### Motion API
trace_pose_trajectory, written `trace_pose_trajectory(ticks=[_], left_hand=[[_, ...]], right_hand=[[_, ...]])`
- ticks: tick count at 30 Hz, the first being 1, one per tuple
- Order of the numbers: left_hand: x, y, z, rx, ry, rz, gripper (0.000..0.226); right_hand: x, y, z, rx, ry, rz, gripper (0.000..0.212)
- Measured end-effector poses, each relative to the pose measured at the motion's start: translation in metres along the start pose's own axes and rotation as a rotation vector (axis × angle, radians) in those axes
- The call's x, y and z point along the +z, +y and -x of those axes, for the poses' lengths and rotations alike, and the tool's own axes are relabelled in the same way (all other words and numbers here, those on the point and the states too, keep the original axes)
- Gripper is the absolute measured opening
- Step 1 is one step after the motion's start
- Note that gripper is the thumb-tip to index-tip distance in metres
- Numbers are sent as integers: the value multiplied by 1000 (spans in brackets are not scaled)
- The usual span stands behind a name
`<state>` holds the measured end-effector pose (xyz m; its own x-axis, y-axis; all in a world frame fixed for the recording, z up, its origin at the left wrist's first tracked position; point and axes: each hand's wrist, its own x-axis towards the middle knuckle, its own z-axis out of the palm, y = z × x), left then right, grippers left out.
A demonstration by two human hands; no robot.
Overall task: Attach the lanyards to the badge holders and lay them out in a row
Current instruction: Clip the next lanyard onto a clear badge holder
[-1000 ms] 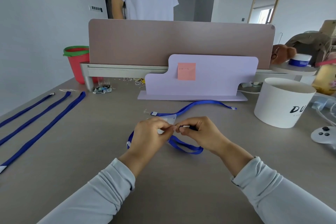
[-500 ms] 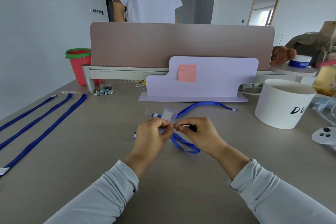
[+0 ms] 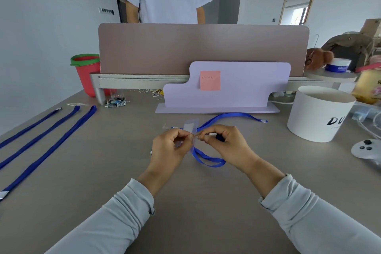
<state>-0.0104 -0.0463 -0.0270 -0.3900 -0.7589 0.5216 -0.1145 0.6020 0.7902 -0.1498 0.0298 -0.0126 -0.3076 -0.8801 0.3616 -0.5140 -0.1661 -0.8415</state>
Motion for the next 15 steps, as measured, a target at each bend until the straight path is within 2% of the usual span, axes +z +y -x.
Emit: trace_pose_trajectory(ticks=[3,6,9,11,13,15], left_hand=[[0,-4,-3,103,-22,-38,33],[-2,-6,-6,159,-20,-70,15],[-8,-8,-11,47,-142,-80,57],[-9,-8,-12,59,-256,-168,64],[-5,-11,-12,65,-282,-225,46],[-1,-7,-14,62,-192,-205,26]], right_hand=[[-1,-4,-2,60,-42,-168,23],[-6,-10,0,120,-83,-345,22],[-13,-13,3,134,-108,-404,23],[-17,-15,5,142,-131,-400,21],[-23,-18,7,153,-110,-352,19],[-34,-19,6,137,7,-234,22]])
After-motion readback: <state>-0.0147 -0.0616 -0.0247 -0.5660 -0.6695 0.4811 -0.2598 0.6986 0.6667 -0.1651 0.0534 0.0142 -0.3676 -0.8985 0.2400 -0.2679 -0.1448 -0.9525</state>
